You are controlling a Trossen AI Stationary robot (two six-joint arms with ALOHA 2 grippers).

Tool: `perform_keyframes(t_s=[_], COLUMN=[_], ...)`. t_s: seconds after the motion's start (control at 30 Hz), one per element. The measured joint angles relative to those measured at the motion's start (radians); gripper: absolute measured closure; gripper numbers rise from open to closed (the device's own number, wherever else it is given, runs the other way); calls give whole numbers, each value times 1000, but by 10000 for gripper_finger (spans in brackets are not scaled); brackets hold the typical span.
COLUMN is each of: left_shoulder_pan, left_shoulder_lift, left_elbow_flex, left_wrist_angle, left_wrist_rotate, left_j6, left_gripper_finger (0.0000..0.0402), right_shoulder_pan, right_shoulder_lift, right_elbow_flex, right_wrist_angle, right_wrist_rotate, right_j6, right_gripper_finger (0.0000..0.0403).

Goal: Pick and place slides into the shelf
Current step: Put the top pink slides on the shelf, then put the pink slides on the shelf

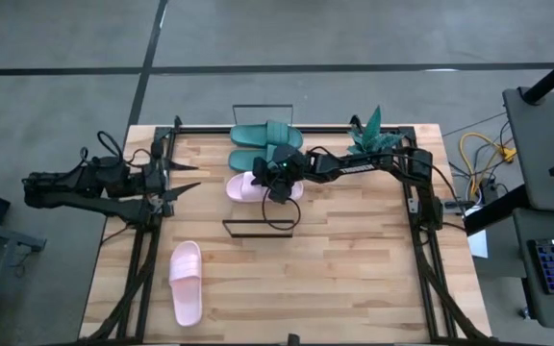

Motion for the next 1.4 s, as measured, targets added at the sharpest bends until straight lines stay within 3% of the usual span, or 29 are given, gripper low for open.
perform_keyframes(t_s=[0.37, 0.7, 0.93, 1.27, 1.4], left_shoulder_pan=[0, 0, 0, 0, 0], left_shoulder_lift=[19, 17, 23, 45, 45], left_elbow_flex=[0, 0, 0, 7, 1], left_wrist_angle=[1, 1, 0, 30, 22], left_wrist_rotate=[0, 0, 1, 1, 1], left_j6=[-1, -4, -4, -27, -31], left_gripper_finger=[243, 243, 243, 243, 243], right_shoulder_pan=[0, 0, 22, 80, 91], right_shoulder_lift=[0, 0, -1, -16, -26], right_elbow_flex=[11, 110, 163, 236, 259], right_wrist_angle=[-60, -291, -385, -512, -551], right_wrist_rotate=[4, 11, 200, 459, 502], right_j6=[28, 87, 186, 309, 374], right_gripper_finger=[356, 271, 234, 230, 230])
